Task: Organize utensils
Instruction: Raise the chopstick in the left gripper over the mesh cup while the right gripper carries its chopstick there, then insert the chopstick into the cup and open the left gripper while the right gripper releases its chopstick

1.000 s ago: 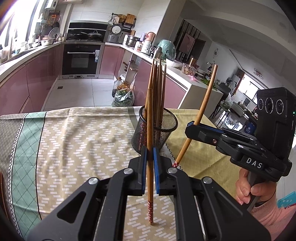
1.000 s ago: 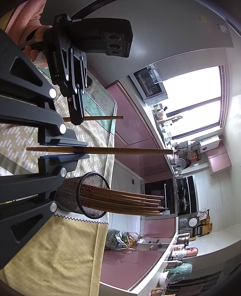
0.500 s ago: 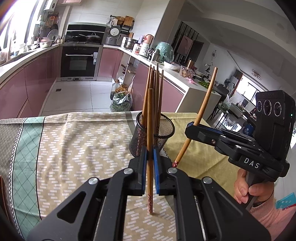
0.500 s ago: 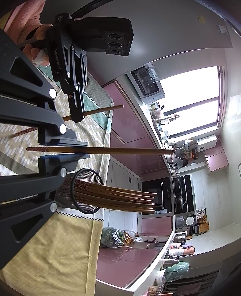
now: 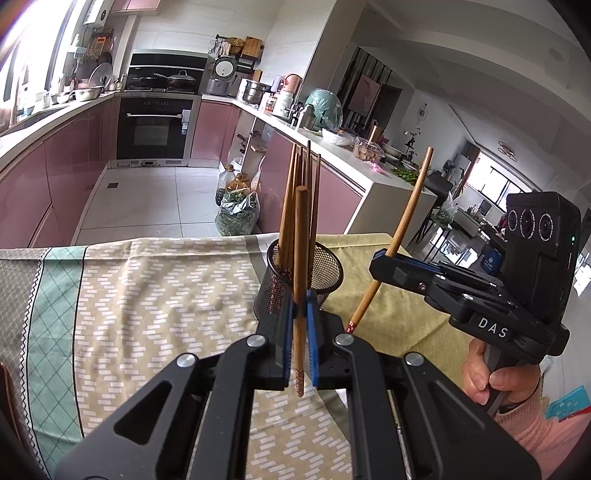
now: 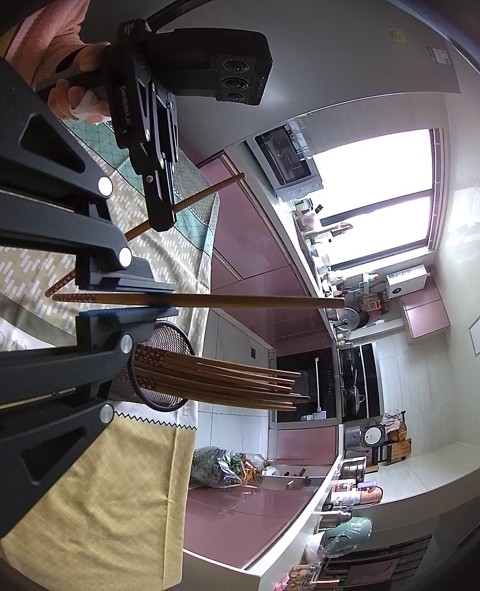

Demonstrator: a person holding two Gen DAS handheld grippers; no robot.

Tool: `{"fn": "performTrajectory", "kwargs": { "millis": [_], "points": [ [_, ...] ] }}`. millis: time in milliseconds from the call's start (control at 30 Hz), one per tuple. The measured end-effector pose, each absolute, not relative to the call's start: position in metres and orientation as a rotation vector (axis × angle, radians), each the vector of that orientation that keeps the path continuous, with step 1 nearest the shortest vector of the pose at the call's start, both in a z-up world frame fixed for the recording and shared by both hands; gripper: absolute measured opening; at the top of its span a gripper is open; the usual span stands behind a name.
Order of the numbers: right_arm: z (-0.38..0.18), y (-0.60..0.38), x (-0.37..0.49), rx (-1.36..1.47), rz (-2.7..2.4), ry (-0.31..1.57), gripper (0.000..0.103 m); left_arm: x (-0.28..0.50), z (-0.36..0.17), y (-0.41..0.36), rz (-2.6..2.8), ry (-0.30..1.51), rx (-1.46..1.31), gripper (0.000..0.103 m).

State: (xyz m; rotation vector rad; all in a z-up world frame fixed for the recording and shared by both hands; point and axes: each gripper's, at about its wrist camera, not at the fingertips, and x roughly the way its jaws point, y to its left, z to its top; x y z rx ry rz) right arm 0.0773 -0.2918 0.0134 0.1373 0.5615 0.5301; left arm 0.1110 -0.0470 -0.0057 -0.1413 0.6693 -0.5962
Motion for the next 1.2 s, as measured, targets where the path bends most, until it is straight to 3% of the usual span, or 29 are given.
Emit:
{"fn": "performTrajectory", "kwargs": {
  "millis": [1200],
  "points": [
    [0.054,-0.308,0.108,0.101,0.484,0.452,0.006,0.139,0.08,-0.057,-0.633,0.5,-0.135,0.007]
  ]
}}
